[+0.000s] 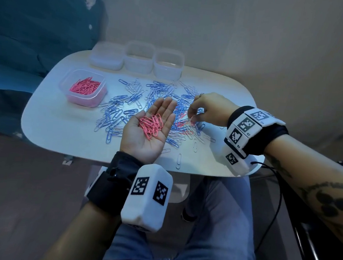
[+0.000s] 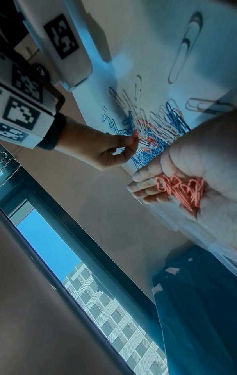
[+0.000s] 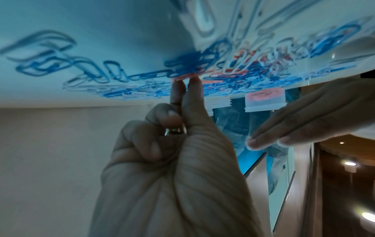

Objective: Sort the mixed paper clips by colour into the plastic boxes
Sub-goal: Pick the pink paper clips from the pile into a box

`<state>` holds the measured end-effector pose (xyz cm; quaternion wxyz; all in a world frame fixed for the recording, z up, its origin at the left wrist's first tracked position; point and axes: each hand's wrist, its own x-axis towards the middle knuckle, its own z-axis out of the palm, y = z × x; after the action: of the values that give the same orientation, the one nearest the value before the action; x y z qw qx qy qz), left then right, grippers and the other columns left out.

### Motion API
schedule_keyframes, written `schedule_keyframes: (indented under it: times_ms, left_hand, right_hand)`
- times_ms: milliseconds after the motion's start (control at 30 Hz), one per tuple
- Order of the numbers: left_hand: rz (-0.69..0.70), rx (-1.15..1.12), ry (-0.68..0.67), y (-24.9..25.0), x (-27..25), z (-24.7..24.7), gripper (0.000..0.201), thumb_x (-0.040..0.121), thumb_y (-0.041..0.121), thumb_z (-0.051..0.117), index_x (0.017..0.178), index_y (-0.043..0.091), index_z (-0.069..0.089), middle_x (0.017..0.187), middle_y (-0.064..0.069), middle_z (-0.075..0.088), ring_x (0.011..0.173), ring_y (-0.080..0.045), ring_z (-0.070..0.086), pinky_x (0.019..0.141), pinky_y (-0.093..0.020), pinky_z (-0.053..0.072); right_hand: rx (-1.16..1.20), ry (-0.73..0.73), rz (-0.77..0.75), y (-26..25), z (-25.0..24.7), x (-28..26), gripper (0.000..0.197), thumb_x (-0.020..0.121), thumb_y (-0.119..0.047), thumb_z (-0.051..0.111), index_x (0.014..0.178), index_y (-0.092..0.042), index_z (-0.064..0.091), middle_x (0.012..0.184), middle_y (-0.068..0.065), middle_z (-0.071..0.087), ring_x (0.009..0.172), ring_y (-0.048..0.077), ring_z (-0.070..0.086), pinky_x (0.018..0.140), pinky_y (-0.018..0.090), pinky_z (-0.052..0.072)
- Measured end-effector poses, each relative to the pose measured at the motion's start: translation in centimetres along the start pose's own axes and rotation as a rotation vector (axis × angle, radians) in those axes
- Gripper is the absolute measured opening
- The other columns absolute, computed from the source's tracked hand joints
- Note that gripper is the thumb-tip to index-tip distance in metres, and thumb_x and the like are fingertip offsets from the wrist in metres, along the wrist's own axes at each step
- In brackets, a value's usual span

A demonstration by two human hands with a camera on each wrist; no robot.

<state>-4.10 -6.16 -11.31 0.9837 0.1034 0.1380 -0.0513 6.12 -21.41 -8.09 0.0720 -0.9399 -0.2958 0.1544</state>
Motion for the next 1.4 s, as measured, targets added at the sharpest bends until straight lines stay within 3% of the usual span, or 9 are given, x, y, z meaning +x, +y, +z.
schedule_keyframes:
  times_ms: [133,333,600,800,967,1100,1200,1333,1400]
  left_hand:
    - [0.004,0.006,-0.007,-0.2,-0.1,0.3,0.043,0.076,0.015,0.036,0.079,-0.007,0.072,0.095,-0.02,0.07,0.081,-0.032,0.071,0.073,-0.039,0.056]
    - [-0.009,0.011,0.006,-0.1,0.1,0.1,0.058,0.097,0.02,0.022,0.08,-0.007,0.071,0.095,-0.019,0.07,0.081,-0.031,0.071,0.071,-0.039,0.056]
    - [-0.029,0.01,0.028,-0.7,0.2,0.2,0.047,0.088,0.017,0.031,0.08,-0.007,0.071,0.094,-0.019,0.07,0.08,-0.031,0.071,0.07,-0.039,0.057]
    - [-0.032,0.014,0.08,-1.3,0.8,0.0,0.043,0.095,0.021,0.023,0.097,-0.002,0.059,0.089,-0.019,0.07,0.076,-0.03,0.071,0.066,-0.037,0.057]
    - [-0.035,0.019,0.087,-1.4,0.9,-0.1,0.046,0.098,0.022,0.02,0.097,-0.003,0.059,0.089,-0.019,0.07,0.088,-0.024,0.069,0.065,-0.037,0.057]
    - [-0.024,0.021,0.112,-1.2,1.2,-0.3,0.045,0.098,0.022,0.02,0.098,-0.002,0.058,0.09,-0.019,0.069,0.105,-0.022,0.06,0.065,-0.037,0.057]
    - [-0.026,0.03,0.133,-1.5,1.6,-0.3,0.045,0.098,0.024,0.02,0.099,-0.001,0.058,0.097,-0.017,0.066,0.119,-0.026,0.053,0.076,-0.039,0.053]
    - [-0.042,0.002,0.109,-2.5,2.2,0.0,0.046,0.092,0.022,0.03,0.09,-0.003,0.068,0.092,-0.019,0.069,0.081,-0.03,0.07,0.066,-0.039,0.057]
    - [-0.041,-0.028,0.101,-2.9,2.3,0.2,0.043,0.082,0.02,0.037,0.083,-0.005,0.071,0.091,-0.021,0.067,0.073,-0.033,0.07,0.064,-0.041,0.057]
  right_hand:
    - [-0.095,-0.012,-0.038,-0.1,0.2,0.1,0.021,0.079,-0.019,0.07,0.1,-0.017,0.068,0.107,-0.002,0.06,0.1,0.018,0.052,0.077,0.029,0.04]
    - [-0.209,-0.085,-0.075,0.0,0.3,0.2,0.016,0.087,-0.018,0.061,0.102,-0.011,0.062,0.113,0.003,0.053,0.107,0.021,0.05,0.074,0.025,0.034]
    - [-0.152,-0.083,-0.024,0.1,0.7,-0.2,0.013,0.09,-0.014,0.054,0.102,-0.011,0.058,0.108,0.004,0.062,0.103,0.024,0.053,0.078,0.027,0.037]
    - [-0.025,-0.083,0.068,0.2,0.8,-0.6,0.016,0.09,-0.011,0.052,0.104,-0.011,0.059,0.109,0.005,0.063,0.106,0.023,0.053,0.08,0.025,0.036]
    - [-0.065,-0.082,0.088,0.2,0.7,-0.9,0.009,0.091,-0.012,0.049,0.098,-0.015,0.055,0.106,0.004,0.058,0.099,0.022,0.051,0.08,0.028,0.038]
    - [0.446,0.1,0.069,0.4,-0.5,-1.0,0.009,0.089,-0.009,0.058,0.084,-0.014,0.052,0.08,0.0,0.056,0.063,0.004,0.048,0.056,0.008,0.037]
    - [0.99,0.146,0.043,-0.4,-0.3,-1.6,0.019,0.087,-0.002,0.059,0.075,-0.015,0.054,0.057,-0.009,0.059,0.044,-0.002,0.043,0.041,0.009,0.031]
    - [1.244,0.145,0.013,-2.0,0.1,-2.1,0.017,0.085,-0.002,0.059,0.075,-0.015,0.054,0.054,-0.009,0.058,0.042,0.001,0.032,0.038,0.01,0.022]
    - [1.212,0.148,-0.011,-2.7,-0.4,-2.3,0.016,0.085,-0.002,0.059,0.076,-0.014,0.055,0.064,0.001,0.059,0.04,-0.002,0.036,0.037,0.009,0.024]
